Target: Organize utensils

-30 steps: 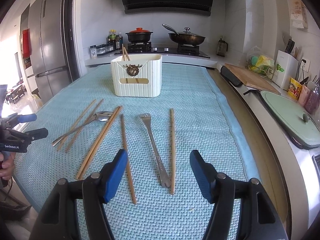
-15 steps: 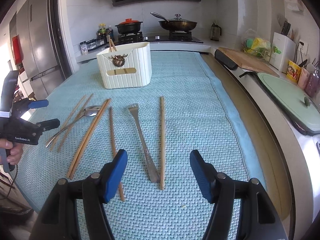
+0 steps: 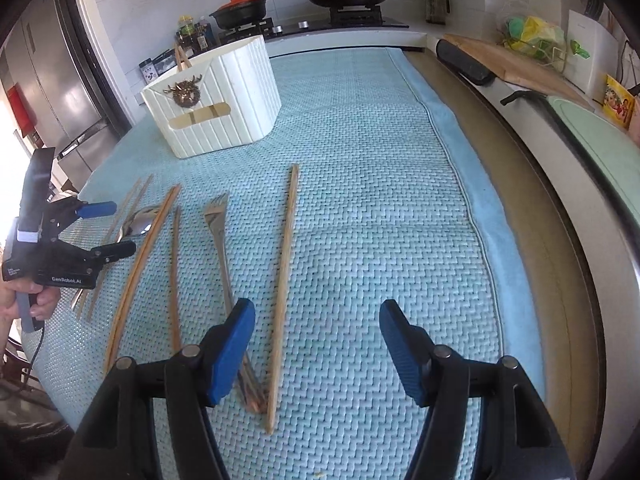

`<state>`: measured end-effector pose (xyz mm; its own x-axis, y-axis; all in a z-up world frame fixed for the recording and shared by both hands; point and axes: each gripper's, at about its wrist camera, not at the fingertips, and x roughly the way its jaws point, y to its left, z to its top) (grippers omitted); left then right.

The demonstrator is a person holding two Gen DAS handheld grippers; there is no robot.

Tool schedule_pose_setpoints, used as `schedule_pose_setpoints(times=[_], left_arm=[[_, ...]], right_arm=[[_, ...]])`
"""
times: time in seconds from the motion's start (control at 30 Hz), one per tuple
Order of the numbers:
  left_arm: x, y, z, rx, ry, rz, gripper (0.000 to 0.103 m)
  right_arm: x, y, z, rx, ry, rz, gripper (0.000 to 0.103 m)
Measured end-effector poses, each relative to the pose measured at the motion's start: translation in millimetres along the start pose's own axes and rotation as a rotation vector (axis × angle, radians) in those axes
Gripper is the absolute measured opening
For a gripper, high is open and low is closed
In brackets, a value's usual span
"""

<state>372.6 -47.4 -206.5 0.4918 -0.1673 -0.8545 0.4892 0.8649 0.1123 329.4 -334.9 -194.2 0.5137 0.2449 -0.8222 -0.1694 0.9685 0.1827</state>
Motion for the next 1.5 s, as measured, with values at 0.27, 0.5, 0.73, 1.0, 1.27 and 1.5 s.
schedule_pose_setpoints(times=[0.27, 0.5, 0.73, 1.0, 1.27, 1.5], left_arm=[[8, 2, 9, 0.029, 0.028, -0.032, 0.087], [6, 4, 12, 0.065, 0.054, -0.075, 0.078], [9, 4, 16, 0.035, 0.094, -0.149, 0.064], [8, 2, 21, 0.004, 0.079, -0.138, 0.041], [-31, 27, 17, -0.090, -0.047, -0.128, 0.040], [-100, 48, -3, -0.193, -0.201, -0.135, 0.040]], right_arm=[[63, 16, 54, -0.092, 0.131, 0.018, 0.057], [85, 39, 74, -0.196, 0.219, -0.046, 0.042], [97, 61, 84, -0.261, 0.280, -0.071, 0.009], [87, 54, 88, -0.224, 0.244, -0.050, 0.007], [43, 52, 79, -0.177, 0.133, -0.023, 0.007], [-5, 43, 82, -0.154, 0.008, -0.003, 0.007]])
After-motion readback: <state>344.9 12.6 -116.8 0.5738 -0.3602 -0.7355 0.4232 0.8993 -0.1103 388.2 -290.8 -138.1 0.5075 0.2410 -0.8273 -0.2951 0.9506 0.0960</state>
